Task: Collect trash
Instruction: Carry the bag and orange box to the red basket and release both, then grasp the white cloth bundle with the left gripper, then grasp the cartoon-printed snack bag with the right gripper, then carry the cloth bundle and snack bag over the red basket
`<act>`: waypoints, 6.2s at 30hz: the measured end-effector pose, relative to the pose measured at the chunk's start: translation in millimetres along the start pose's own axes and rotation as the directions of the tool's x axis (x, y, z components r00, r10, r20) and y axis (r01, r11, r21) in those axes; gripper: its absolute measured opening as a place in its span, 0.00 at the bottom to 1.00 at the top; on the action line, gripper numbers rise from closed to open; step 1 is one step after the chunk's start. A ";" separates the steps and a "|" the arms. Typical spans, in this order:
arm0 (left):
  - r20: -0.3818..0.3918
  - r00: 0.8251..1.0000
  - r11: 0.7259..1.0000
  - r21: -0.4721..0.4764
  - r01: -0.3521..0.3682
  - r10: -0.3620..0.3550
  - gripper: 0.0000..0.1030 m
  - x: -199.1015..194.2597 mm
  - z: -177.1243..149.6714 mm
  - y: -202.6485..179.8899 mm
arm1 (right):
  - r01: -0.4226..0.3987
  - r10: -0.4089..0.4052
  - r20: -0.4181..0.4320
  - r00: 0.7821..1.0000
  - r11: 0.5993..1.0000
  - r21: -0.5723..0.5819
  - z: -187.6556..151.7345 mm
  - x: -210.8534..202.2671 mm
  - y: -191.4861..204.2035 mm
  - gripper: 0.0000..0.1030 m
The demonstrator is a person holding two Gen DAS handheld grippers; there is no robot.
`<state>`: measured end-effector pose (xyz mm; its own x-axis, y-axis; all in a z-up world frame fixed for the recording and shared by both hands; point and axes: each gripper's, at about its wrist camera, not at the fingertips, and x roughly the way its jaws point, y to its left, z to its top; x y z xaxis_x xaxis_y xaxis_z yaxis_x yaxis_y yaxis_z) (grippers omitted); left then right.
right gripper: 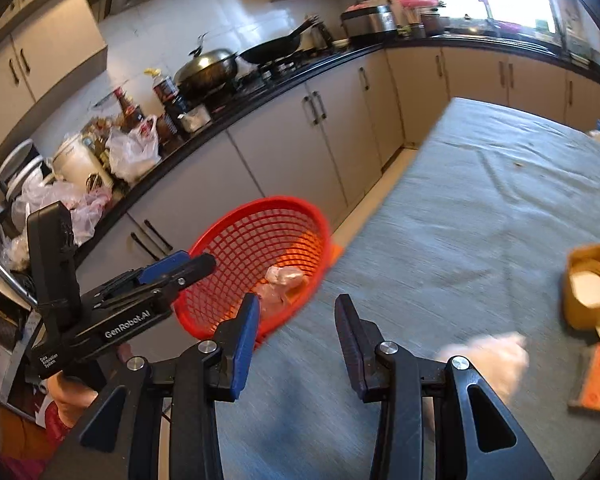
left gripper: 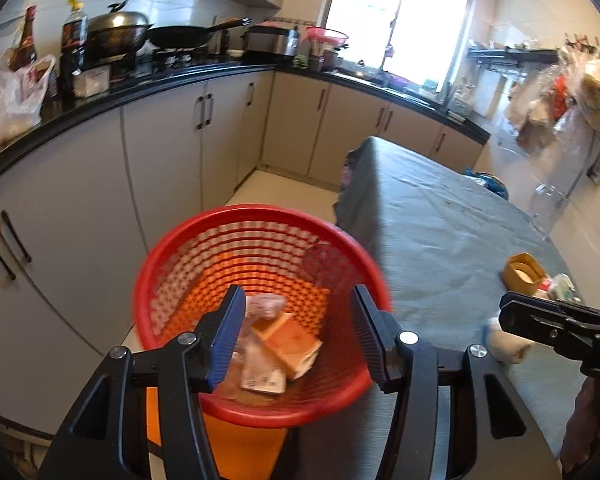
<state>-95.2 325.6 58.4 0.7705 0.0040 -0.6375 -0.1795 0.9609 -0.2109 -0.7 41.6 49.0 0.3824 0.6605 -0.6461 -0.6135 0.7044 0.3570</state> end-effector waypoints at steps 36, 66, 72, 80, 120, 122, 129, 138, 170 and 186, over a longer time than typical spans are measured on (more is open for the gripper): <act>-0.221 0.973 0.922 0.359 0.142 -0.064 0.59 76.6 -53.4 -234.8 | 0.359 -0.380 0.119 0.917 0.919 0.164 -46.0 -145.5 -191.9 0.71; -0.208 0.972 0.916 0.358 0.179 -0.108 0.45 61.8 -55.9 -230.5 | 0.499 -0.499 0.149 0.854 0.866 0.041 -56.4 -140.3 -158.8 0.83; -0.215 0.970 0.916 0.357 0.186 -0.113 0.45 64.8 -56.8 -232.9 | 0.502 -0.495 0.114 0.861 0.864 -0.032 -47.0 -129.0 -168.1 0.84; -0.229 0.967 0.916 0.354 0.186 -0.108 0.45 70.4 -57.5 -237.6 | 0.427 -0.427 0.028 0.904 0.904 0.032 -53.8 -109.7 -193.3 0.59; -0.150 0.979 0.930 0.319 0.181 -0.139 0.45 32.3 -49.3 -217.6 | 0.347 -0.354 0.108 0.929 0.934 0.083 -62.8 -133.5 -126.8 0.49; -0.146 0.979 0.931 0.316 0.182 -0.141 0.45 30.2 -48.9 -215.0 | 0.342 -0.349 0.106 0.931 0.936 0.079 -63.2 -132.4 -122.1 0.49; -0.130 0.980 0.938 0.296 0.180 -0.148 0.45 22.1 -46.8 -204.0 | 0.332 -0.337 0.099 0.936 0.941 0.059 -62.1 -126.5 -110.1 0.49; -0.111 0.983 0.948 0.266 0.174 -0.150 0.45 16.3 -42.6 -185.6 | 0.317 -0.319 0.082 0.944 0.948 0.030 -57.6 -112.6 -90.5 0.49; -0.001 0.999 0.999 0.020 0.046 -0.046 0.45 4.2 -7.6 -37.2 | 0.182 -0.185 -0.022 0.982 0.978 -0.098 -10.0 -13.3 -2.7 0.49; -0.003 0.999 0.998 -0.058 -0.034 0.033 0.45 14.7 -3.1 25.0 | 0.081 -0.087 -0.076 0.993 0.994 -0.076 19.2 36.5 21.7 0.49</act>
<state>-90.3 348.8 41.4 0.7621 0.0353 -0.6464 -0.2406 0.9424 -0.2322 13.2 85.9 46.1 0.3803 0.5751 -0.7243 -0.6315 0.7336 0.2509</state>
